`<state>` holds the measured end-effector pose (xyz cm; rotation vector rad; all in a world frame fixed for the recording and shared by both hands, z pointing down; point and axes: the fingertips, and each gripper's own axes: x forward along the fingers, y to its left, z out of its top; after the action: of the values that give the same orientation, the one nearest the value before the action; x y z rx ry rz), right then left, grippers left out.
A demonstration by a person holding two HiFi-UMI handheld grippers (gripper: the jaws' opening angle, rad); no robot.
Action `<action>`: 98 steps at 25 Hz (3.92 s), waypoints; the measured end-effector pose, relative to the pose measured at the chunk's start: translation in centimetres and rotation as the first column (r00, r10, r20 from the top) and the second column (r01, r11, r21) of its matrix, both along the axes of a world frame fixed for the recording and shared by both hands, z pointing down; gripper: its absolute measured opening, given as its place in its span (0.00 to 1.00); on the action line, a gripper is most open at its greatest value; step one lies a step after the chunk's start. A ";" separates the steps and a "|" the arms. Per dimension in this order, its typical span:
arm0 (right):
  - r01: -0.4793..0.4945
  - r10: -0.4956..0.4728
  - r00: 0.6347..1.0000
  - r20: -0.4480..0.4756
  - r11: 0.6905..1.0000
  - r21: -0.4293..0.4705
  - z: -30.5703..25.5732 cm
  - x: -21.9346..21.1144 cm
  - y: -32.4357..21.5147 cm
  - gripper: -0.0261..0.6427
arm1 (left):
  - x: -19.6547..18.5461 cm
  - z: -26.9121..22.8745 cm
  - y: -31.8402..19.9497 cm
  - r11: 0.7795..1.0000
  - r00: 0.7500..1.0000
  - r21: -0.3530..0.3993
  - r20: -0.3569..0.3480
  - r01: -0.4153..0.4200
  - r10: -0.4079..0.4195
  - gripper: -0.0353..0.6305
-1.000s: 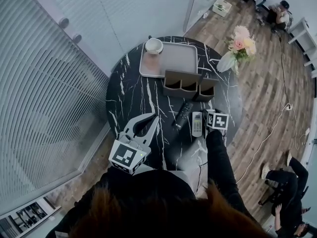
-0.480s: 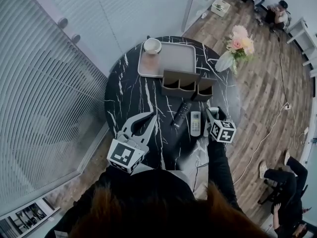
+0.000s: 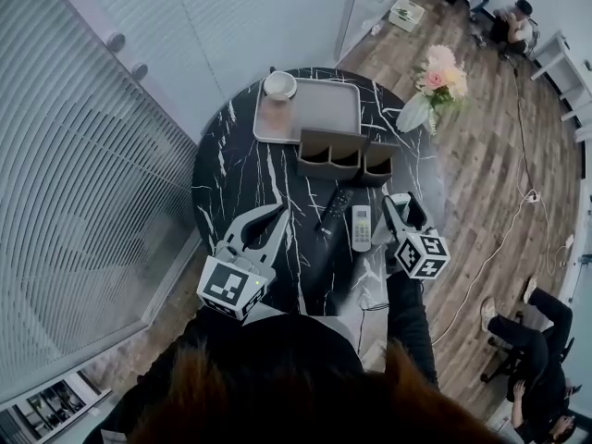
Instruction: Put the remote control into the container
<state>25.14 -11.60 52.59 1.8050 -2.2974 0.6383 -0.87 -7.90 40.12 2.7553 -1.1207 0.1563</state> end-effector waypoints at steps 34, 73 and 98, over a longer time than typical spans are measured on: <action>-0.329 0.284 0.944 0.167 0.850 0.411 -8.0 3.4 -12.6 0.44 | -1.4 0.3 -0.7 0.999 0.999 -0.008 0.004 0.038 -0.038 0.05; -0.104 0.141 0.984 -0.106 0.949 0.297 -3.8 -1.8 -13.0 0.34 | 0.0 -0.1 -0.3 1.000 1.000 -0.002 0.017 0.004 -0.004 0.05; -0.113 0.135 0.991 -0.012 0.874 0.473 -14.1 -4.1 -1.4 0.08 | -0.6 -0.9 -0.8 0.998 0.999 0.046 -0.025 0.040 -0.039 0.05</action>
<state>21.05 -13.01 38.49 2.1534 -2.4755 0.0371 -1.47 -8.70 39.24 2.7653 -1.1859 0.0927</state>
